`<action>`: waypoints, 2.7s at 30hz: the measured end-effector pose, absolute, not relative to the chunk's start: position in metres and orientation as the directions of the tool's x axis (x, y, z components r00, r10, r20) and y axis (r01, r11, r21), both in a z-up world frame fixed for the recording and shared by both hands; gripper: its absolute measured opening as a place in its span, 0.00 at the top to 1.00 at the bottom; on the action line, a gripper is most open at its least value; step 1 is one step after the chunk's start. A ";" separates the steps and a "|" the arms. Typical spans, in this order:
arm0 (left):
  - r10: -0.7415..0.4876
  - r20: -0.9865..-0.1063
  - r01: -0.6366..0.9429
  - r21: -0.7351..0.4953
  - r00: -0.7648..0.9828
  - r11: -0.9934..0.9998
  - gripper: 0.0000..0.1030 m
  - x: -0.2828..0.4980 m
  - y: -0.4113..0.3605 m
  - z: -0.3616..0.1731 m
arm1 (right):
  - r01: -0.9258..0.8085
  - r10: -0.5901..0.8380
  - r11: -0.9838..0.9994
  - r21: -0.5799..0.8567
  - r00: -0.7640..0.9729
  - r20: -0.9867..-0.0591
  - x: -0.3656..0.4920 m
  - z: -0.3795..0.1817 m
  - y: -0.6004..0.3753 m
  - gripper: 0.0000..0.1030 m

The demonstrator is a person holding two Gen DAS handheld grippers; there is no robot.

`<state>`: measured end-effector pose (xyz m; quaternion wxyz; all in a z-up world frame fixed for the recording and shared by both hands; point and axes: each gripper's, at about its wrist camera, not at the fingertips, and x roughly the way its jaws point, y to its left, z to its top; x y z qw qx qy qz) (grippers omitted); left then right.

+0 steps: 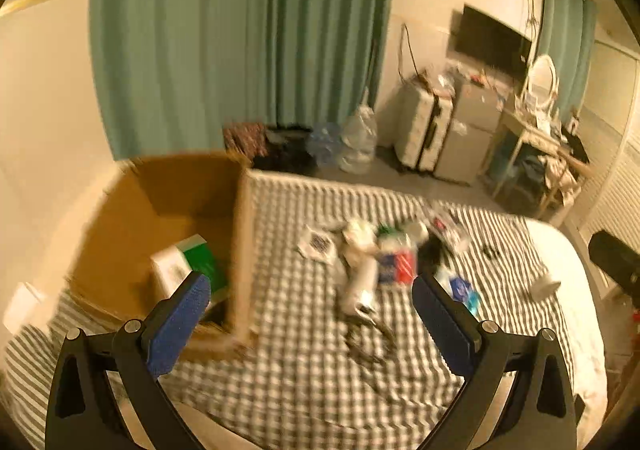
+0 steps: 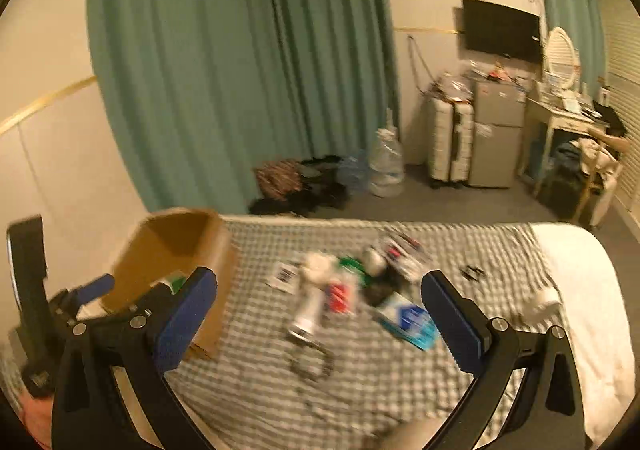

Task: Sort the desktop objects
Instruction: 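Grasp the white plug adapter with left tool while right tool grasps blue tissue pack, then carry adapter and tissue pack into the cardboard box and release both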

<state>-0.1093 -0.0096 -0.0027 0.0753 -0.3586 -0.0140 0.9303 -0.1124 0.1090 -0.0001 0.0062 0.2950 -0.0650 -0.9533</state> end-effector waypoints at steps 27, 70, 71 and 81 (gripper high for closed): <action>0.114 -0.880 -0.346 0.060 -0.462 -0.936 0.21 -0.261 0.109 -0.212 | -0.028 -0.035 -0.998 0.058 -0.519 -0.854 -0.276 -0.240 0.202 0.08; 0.128 -0.618 -0.156 -0.008 -0.775 -0.988 0.58 -0.152 -0.085 0.038 | 0.213 -0.214 -0.974 0.078 -0.749 -0.627 -0.166 -0.017 0.019 0.33; 0.115 -0.623 -0.139 -0.009 -0.774 -0.990 0.58 -0.155 -0.098 0.037 | 0.234 -0.234 -0.969 0.085 -0.743 -0.627 -0.171 -0.015 0.008 0.33; 0.006 -0.714 0.012 -0.019 -0.700 -1.000 0.58 -0.197 -0.199 -0.023 | 0.380 -0.365 -0.916 0.131 -0.649 -0.667 -0.237 -0.044 -0.104 0.33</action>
